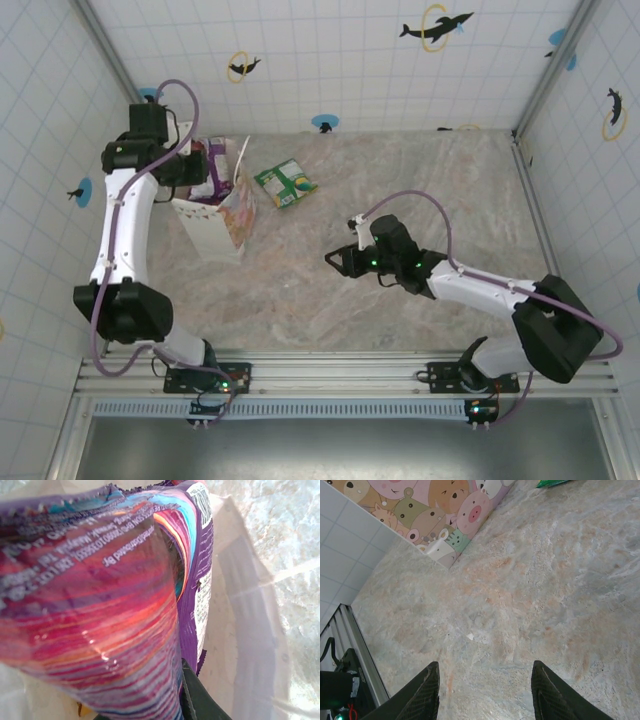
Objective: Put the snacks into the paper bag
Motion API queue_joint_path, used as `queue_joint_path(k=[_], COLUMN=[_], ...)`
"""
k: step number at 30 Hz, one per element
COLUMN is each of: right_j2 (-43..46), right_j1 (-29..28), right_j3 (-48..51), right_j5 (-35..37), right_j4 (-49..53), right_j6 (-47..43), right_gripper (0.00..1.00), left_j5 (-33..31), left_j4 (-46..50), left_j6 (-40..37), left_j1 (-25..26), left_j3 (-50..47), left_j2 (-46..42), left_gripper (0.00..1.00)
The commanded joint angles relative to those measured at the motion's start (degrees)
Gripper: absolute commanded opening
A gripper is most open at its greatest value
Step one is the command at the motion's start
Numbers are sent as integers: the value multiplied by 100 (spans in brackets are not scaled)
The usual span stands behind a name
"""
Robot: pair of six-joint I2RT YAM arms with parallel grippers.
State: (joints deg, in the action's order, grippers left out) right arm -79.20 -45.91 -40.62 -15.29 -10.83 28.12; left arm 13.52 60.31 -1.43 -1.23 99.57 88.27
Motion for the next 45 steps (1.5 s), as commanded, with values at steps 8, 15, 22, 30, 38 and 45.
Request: queue_joint_path(k=[8, 15, 22, 30, 38, 45], right_j2=[-201, -182, -166, -305, -405, -382], right_j1=[-140, -188, -226, -225, -242, -238], right_j3=[-429, -419, -408, -614, -825, -806], right_j5=[-101, 6, 114, 97, 241, 229], right_j4=[20, 38, 70, 239, 529, 481], right_j6=[-24, -26, -26, -121, -181, -158], right_gripper=[50, 50, 50, 50, 50, 50], left_j5=[-51, 132, 783, 312, 557, 2140], left_j4=[181, -85, -27, -152, -797, -971], left_j6=[-32, -107, -190, -73, 33, -685], left_j1=[-35, -39, -176, -500, -499, -501], left_j3=[-601, -378, 69, 325, 294, -973], left_j2=[-459, -15, 586, 747, -98, -1158], left_gripper=[13, 15, 14, 46, 55, 58])
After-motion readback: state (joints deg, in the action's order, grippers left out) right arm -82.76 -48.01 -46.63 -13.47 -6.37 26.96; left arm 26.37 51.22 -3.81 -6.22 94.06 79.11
